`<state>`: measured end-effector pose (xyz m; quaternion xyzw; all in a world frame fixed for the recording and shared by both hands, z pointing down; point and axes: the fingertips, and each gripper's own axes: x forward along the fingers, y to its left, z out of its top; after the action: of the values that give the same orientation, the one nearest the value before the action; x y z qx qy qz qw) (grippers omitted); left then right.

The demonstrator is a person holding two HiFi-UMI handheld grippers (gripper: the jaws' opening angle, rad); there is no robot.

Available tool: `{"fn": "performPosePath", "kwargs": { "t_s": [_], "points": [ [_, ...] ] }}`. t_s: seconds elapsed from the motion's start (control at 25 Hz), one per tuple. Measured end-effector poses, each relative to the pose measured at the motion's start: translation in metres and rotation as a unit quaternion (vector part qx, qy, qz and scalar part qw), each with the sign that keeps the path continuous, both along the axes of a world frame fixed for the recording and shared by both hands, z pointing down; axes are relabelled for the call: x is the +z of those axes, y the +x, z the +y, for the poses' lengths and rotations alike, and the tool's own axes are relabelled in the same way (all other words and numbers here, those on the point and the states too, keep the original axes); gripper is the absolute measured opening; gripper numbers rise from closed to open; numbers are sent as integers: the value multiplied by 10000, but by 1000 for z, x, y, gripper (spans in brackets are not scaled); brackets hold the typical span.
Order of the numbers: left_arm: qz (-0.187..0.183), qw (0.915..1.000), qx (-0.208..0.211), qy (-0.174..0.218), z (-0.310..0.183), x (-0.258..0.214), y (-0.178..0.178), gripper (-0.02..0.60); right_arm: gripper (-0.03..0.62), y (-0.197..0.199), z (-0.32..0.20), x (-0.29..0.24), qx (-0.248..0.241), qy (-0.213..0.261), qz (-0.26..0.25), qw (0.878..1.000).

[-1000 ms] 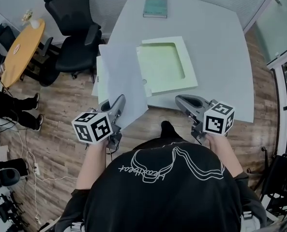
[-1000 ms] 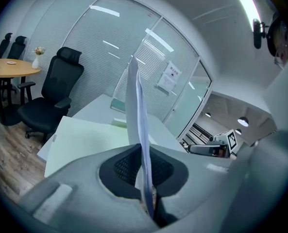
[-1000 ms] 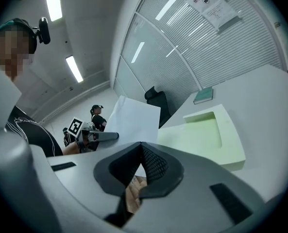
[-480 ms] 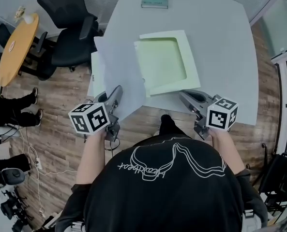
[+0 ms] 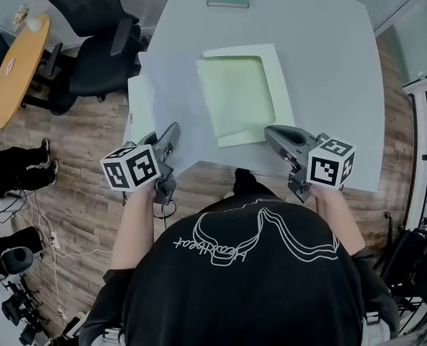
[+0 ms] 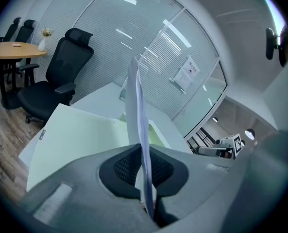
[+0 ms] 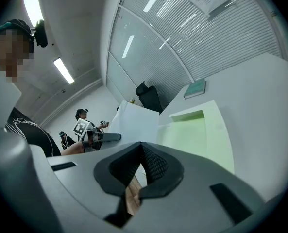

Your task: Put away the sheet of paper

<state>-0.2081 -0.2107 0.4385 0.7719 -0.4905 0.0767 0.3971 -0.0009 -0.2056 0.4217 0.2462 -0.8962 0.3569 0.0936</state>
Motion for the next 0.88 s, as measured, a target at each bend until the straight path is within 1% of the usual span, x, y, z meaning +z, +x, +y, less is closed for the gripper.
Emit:
{"fn": "performPosePath", "kwargs": {
  "t_s": [0.12, 0.28, 0.48, 0.68, 0.88],
  "points": [
    [12, 9999, 0, -106, -3, 9, 2, 11, 9, 1, -3, 1, -10, -9, 4, 10000],
    [115, 9996, 6, -254, -9, 17, 5, 11, 9, 3, -8, 5, -25, -83, 24, 10000],
    [102, 9992, 10, -381, -20, 28, 5, 11, 9, 9, -14, 14, 22, -181, 40, 9998],
    [267, 9984, 35, -489, -31, 34, 8, 11, 9, 12, -18, 19, 82, -262, 34, 9996],
    [293, 9975, 43, -641, -39, 45, 8, 11, 9, 13, -22, 26, 125, -348, 32, 9993]
  ]
}}
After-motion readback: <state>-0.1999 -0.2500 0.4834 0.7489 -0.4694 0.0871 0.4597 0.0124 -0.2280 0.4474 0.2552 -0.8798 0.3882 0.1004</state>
